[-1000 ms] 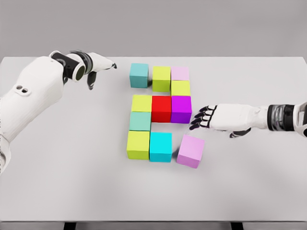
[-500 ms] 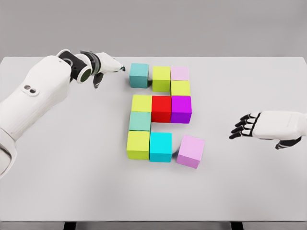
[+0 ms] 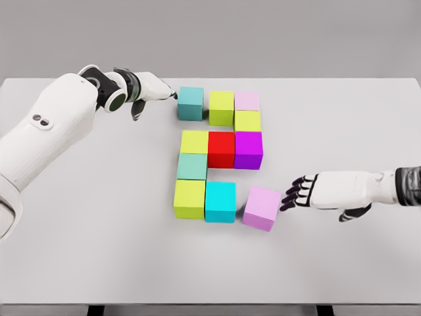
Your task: Assemble the squares on the desktop into the number 2
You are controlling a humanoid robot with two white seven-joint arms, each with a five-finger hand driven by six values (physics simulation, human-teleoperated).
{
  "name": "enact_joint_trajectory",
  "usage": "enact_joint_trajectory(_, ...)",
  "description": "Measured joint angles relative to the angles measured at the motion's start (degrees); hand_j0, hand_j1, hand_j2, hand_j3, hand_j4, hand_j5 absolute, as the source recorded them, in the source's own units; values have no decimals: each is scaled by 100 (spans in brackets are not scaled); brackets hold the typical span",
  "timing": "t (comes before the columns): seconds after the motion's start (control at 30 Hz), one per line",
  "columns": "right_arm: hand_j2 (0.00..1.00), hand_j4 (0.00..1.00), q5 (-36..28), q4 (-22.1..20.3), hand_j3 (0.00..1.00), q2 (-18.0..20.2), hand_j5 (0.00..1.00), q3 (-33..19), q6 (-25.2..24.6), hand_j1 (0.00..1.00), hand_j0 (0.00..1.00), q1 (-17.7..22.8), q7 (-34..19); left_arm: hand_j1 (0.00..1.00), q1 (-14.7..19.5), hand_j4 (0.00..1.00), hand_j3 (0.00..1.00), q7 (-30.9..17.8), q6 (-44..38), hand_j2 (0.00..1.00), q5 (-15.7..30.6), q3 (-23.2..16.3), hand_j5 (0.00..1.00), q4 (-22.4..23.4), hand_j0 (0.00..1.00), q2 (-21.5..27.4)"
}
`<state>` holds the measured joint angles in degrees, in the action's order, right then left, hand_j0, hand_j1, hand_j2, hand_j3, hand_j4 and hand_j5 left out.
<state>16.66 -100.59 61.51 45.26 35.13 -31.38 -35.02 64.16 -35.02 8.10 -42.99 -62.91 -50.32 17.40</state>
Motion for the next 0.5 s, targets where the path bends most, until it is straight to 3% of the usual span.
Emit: enact_joint_trajectory(0.5,100,100,207,6,100,-167,100,-15,1,100,100,-88,0,100,-44,100,100,1,280,100,-3,8,100,-105,100,15)
